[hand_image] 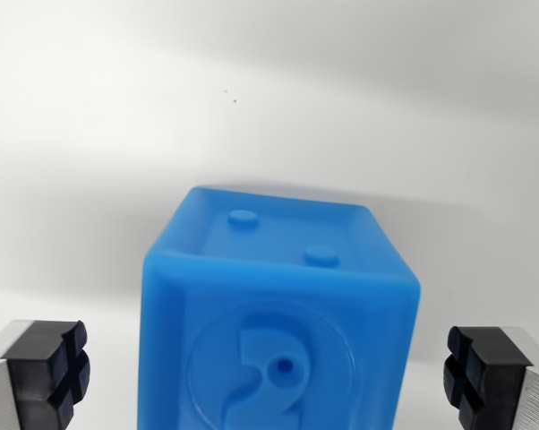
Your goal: Stack cube
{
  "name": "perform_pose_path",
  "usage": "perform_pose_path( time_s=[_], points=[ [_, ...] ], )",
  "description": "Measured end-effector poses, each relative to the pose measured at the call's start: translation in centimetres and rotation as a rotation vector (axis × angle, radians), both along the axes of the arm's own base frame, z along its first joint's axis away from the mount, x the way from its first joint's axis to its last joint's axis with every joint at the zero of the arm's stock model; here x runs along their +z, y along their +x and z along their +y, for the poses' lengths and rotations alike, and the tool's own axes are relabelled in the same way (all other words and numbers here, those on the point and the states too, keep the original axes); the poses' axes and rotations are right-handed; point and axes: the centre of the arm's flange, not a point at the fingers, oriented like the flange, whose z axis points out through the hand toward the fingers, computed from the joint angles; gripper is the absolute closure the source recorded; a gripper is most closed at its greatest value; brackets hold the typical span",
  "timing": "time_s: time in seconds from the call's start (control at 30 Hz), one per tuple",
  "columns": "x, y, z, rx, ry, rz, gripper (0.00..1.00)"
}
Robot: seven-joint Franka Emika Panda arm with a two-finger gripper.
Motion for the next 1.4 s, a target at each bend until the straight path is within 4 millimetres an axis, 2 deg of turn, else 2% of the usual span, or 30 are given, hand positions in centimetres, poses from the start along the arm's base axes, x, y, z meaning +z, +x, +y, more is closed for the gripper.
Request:
perform_pose_path(
  time_s=[0.23, 0.5, 0.53, 1.4],
  points=[
    [-1.6, 0.0, 0.0, 0.000, 0.000, 0.000, 0.00],
    [-2.4, 0.0, 0.0, 0.000, 0.000, -0.001, 0.00],
    [-2.4, 0.0, 0.0, 0.000, 0.000, -0.001, 1.00],
    [-2.4, 0.0, 0.0, 0.000, 0.000, -0.001, 1.00]
  ],
)
